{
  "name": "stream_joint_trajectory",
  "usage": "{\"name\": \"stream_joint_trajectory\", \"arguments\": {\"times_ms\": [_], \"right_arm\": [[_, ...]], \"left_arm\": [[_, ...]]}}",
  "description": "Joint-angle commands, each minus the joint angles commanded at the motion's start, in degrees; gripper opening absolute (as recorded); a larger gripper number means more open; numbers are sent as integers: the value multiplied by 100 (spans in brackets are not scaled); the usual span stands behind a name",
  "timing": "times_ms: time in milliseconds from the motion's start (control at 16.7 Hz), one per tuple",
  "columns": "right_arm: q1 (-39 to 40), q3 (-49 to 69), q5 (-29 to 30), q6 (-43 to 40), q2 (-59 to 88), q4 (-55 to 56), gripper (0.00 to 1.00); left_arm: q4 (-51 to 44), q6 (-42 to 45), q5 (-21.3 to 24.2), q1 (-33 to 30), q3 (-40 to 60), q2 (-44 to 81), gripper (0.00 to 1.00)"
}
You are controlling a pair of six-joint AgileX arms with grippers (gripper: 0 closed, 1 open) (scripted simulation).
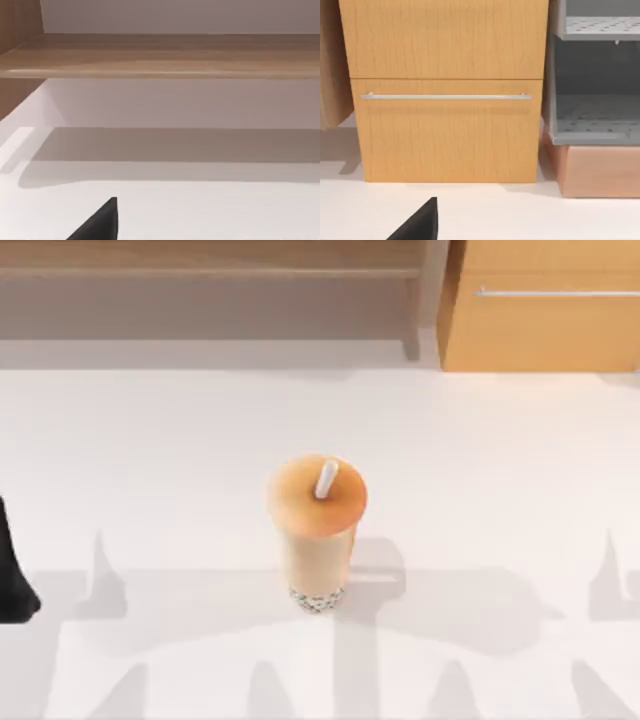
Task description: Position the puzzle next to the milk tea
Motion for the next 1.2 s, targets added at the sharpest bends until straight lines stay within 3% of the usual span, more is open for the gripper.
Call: {"name": "stream_joint_trajectory", "arguments": {"times_ms": [240,420,1200], "right_arm": [[0,0,0,0,0,0,100],[0,0,0,0,0,0,100],[0,0,0,0,0,0,100]], "left_arm": [[39,2,-50,-58,190,190,100],[150,19,-231,-254,923,926,100],[696,110,-1495,-1657,7031,7796,100]]}}
